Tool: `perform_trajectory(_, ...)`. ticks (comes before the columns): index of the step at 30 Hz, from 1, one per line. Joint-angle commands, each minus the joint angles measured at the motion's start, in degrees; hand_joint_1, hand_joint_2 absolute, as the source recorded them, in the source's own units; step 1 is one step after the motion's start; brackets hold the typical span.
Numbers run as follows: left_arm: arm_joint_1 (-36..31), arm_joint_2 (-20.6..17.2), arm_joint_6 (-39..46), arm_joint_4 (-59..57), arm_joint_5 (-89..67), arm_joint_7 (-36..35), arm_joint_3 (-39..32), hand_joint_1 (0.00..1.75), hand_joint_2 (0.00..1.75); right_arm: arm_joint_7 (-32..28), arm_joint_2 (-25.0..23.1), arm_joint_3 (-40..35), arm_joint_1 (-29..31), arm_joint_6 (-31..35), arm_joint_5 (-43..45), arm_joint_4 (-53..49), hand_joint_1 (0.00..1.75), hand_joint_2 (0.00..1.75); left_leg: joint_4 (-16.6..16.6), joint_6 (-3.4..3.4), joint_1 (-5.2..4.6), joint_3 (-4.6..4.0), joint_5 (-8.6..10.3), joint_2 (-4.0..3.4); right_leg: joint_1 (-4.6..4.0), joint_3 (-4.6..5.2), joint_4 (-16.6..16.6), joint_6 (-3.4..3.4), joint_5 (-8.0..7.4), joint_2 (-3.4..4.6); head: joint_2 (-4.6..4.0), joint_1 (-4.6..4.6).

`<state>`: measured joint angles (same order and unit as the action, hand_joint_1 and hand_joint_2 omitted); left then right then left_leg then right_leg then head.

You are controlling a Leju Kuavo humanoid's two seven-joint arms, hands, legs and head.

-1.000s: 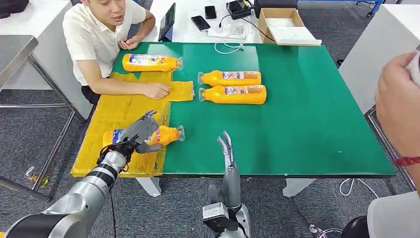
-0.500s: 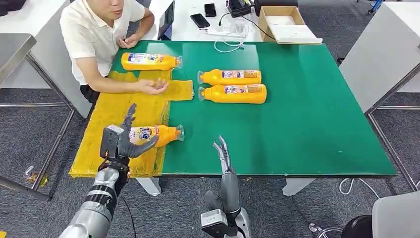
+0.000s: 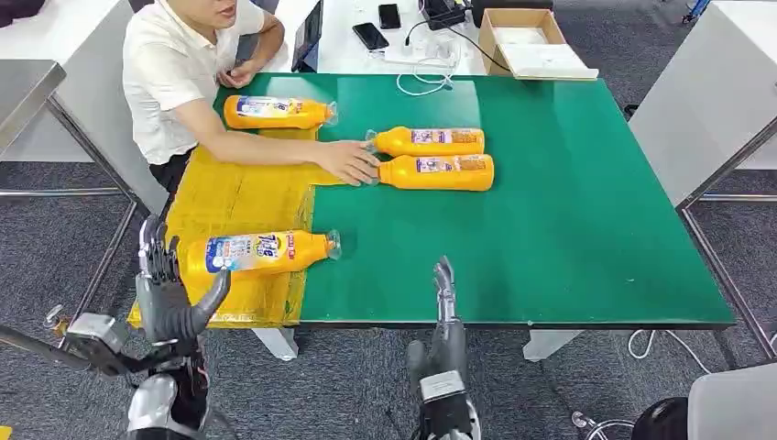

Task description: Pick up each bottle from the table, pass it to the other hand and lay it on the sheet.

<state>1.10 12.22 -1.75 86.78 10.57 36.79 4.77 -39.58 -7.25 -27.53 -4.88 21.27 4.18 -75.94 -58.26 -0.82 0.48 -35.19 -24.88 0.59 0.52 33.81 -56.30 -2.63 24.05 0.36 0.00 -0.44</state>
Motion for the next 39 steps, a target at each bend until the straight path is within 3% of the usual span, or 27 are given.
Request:
perform_trajectory(1,8.1,-1.7,4.8,4.0,-5.0,-1.0,12.7,0.0,1.75,3.4,-5.6,18.0,-5.0,0.1,-1.7,-10.0,0.0,0.0,0.0,0.01,-0.06,0.12,-0.07,0.12,0.04,-0.15,0.0,0.06,0.14,-0.18,0.0,-0.02)
perform_trajectory(9,7.5,-2.4,5.6,2.3,-4.0,-1.1,15.4,0.0,1.75,4.0,-5.7,17.1,-4.4,1.0,-2.7,-9.4,0.0,0.0,0.1,0.03,-0.09,0.27,-0.09,-0.05,0.08,-0.25,0.0,0.11,0.09,-0.04,0.0,-0.02)
perform_trajectory(12,6.7,-3.4,6.3,0.1,-2.9,-1.6,17.9,0.0,1.75,3.9,-5.2,15.5,-3.7,5.9,-6.5,-9.3,0.0,0.0,0.1,0.03,-0.08,0.25,-0.08,-0.03,0.07,-0.23,0.0,0.09,0.09,-0.06,0.0,-0.02)
perform_trajectory(13,6.3,-3.6,6.5,-0.8,-2.0,-1.2,18.6,0.0,1.75,4.5,-4.6,14.8,-3.2,8.1,-8.7,-9.0,0.0,1.75,0.1,0.01,-0.09,0.16,-0.04,-0.03,0.08,-0.15,0.0,0.06,0.04,-0.03,0.0,-0.02)
perform_trajectory(15,5.4,-3.8,6.4,-1.9,-1.6,-0.7,19.6,0.0,1.75,4.0,-1.2,12.6,-2.1,10.6,-16.0,-7.8,0.0,1.75,0.1,-0.01,-0.1,0.16,-0.02,-0.04,0.09,-0.15,0.1,0.04,0.01,-0.03,0.0,-0.04)
perform_trajectory(16,5.2,-3.7,6.5,-2.1,-1.8,-0.1,19.8,0.0,1.75,7.7,0.9,12.8,-1.6,8.9,-17.9,-6.5,0.0,1.75,0.1,0.0,-0.07,0.23,-0.04,-0.03,0.06,-0.24,0.1,0.05,0.03,-0.05,0.0,0.0)
perform_trajectory(17,5.5,-3.9,7.5,-1.4,-3.0,0.5,19.9,0.0,1.75,8.3,0.7,14.7,-1.6,7.9,-15.9,-6.4,0.0,1.75,0.2,0.0,-0.09,0.36,-0.07,-0.01,0.07,-0.37,0.1,0.07,0.06,-0.09,0.0,-0.02)
perform_trajectory(18,5.7,-4.3,7.8,-0.1,-3.5,0.8,20.1,0.0,1.75,6.5,1.8,14.7,-0.8,8.8,-20.9,-5.7,0.0,1.75,0.1,-0.03,-0.07,0.27,-0.05,-0.01,0.06,-0.31,0.2,0.03,0.02,-0.06,0.0,-0.02)
perform_trajectory(21,5.3,-4.7,6.2,1.8,-3.6,0.3,20.2,0.0,1.75,10.5,3.8,14.6,2.3,11.6,-34.2,-0.5,0.0,1.75,0.1,-0.02,-0.07,0.29,-0.05,-0.09,0.06,-0.3,0.2,0.05,0.0,-0.02,0.0,0.0)
perform_trajectory(28,5.3,-4.4,6.1,1.5,-3.6,0.2,20.2,0.0,1.75,10.2,3.7,14.8,3.2,11.6,-34.1,1.3,0.0,1.75,0.1,-0.02,-0.16,0.15,-0.01,-0.02,0.11,-0.17,0.1,0.03,-0.02,-0.03,0.0,-0.02)
perform_trajectory(29,5.0,-4.6,5.4,1.2,-3.7,0.1,20.5,0.0,1.75,12.0,4.2,14.5,3.6,13.4,-38.2,2.7,0.0,1.75,0.1,0.0,-0.16,0.33,-0.06,-0.07,0.1,-0.33,0.1,0.08,0.03,-0.01,0.0,-0.02)
perform_trajectory(31,4.3,-4.3,4.2,0.3,-3.8,-0.1,21.1,0.0,1.75,15.6,6.0,14.3,6.8,12.8,-44.1,9.9,0.0,1.75,0.2,0.0,-0.17,0.36,-0.07,-0.13,0.11,-0.35,0.1,0.06,0.01,0.03,0.0,-0.02)
perform_trajectory(35,2.8,-3.7,2.7,-1.7,-3.7,-0.3,21.8,0.0,1.75,15.9,7.5,16.2,15.7,14.2,-48.7,28.5,0.0,1.75,0.2,-0.04,-0.16,0.41,0.01,-0.17,0.1,-0.42,0.3,0.02,-0.11,0.07,0.0,-0.02)
perform_trajectory(39,1.8,-3.5,1.3,-2.8,-3.5,-0.7,22.0,0.0,1.75,17.2,8.6,16.8,21.1,15.6,-52.5,38.1,0.0,1.75,0.1,-0.06,-0.16,0.23,0.03,-0.14,0.11,-0.24,0.2,0.0,-0.11,0.07,0.0,-0.02)
